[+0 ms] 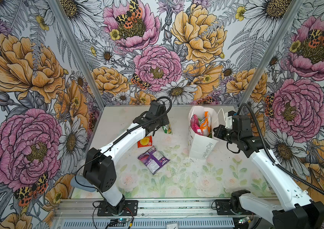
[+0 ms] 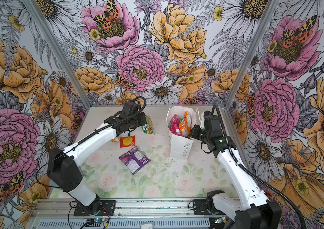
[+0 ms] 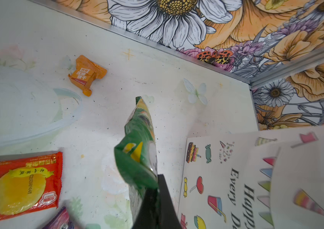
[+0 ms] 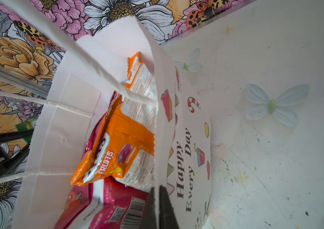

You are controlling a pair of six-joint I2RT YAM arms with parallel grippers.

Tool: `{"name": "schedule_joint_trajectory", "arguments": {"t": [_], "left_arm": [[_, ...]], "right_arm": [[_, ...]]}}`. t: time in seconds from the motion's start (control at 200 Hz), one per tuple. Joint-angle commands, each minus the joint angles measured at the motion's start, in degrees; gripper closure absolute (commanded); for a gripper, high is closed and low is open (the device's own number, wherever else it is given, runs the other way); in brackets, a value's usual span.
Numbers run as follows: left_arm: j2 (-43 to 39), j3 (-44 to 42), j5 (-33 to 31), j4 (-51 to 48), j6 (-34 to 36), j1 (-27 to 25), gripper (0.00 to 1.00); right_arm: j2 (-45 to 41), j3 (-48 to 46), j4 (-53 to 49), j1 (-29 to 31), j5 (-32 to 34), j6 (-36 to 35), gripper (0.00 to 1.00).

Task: Place the snacks into the paper bag
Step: 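Lift the green Fox's bag over the paper bag with the left gripper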

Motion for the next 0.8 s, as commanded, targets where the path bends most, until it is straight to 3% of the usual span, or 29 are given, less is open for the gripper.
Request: {"name": "schedule_joint_trajectory", "arguments": {"t": [0.0,0.365,0.611,0.796], "left_arm": [[-8.2,0.1,-2.6,-1.1,4.8,-0.2,1.00],[-15.7,17.9,-1.1,-18.7,12.3,0.8,1.00],[-13.3,34.9,-2.7,-24.1,15.3,-2.3,1.00],[-8.3,45.6,1.7,-24.6,14.8,-5.1,1.00]], "right_arm": [[0.5,4.0,0.1,2.1,2.5,-2.4,1.00],[4.7,10.0,-1.0,7.7,4.5,-3.6,1.00],[6.8,12.1,-1.3,10.5,6.1,-3.6,1.00],[8.2,13.3,-1.4,12.1,6.5,-3.6,1.00]]}}
